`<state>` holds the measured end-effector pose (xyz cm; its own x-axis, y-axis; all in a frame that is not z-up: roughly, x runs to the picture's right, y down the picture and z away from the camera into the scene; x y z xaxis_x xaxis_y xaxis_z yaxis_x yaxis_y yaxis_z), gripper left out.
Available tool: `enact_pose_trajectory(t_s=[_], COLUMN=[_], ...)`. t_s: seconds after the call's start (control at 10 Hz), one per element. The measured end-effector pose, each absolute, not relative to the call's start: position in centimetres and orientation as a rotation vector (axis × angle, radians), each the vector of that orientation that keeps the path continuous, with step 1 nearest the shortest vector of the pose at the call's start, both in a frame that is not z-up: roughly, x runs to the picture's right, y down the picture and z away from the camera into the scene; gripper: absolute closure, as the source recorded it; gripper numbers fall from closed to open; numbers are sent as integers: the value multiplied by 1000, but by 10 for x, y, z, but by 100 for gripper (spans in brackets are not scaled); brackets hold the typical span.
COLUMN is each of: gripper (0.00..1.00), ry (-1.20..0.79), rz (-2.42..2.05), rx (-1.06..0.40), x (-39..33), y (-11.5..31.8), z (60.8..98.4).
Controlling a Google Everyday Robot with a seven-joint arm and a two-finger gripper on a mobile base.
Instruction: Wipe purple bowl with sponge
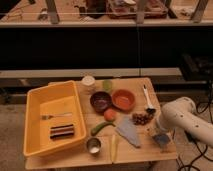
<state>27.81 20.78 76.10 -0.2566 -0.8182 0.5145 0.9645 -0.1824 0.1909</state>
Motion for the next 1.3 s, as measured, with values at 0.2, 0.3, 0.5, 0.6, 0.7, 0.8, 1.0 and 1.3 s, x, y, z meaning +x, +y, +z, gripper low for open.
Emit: enact_pose_trajectory(t_s=[0.2, 0.3, 0.5, 0.6, 0.7, 0.8, 1.0, 1.3], gripper=[100, 100, 100, 100, 100, 100, 100, 100], ry=[-541, -537, -537, -535, -536, -536, -550, -573], rz=[-1768, -1773, -1783, -1793, -1804, -1810, -1804, -1783], rx=[-307, -267, -212, -181, -145, -117, -29, 54], x=[276, 272, 257, 243, 221, 205, 156, 107], y=[160, 121, 69, 43, 19, 2, -42, -64], z=[760, 766, 777, 782, 784, 784, 781, 779])
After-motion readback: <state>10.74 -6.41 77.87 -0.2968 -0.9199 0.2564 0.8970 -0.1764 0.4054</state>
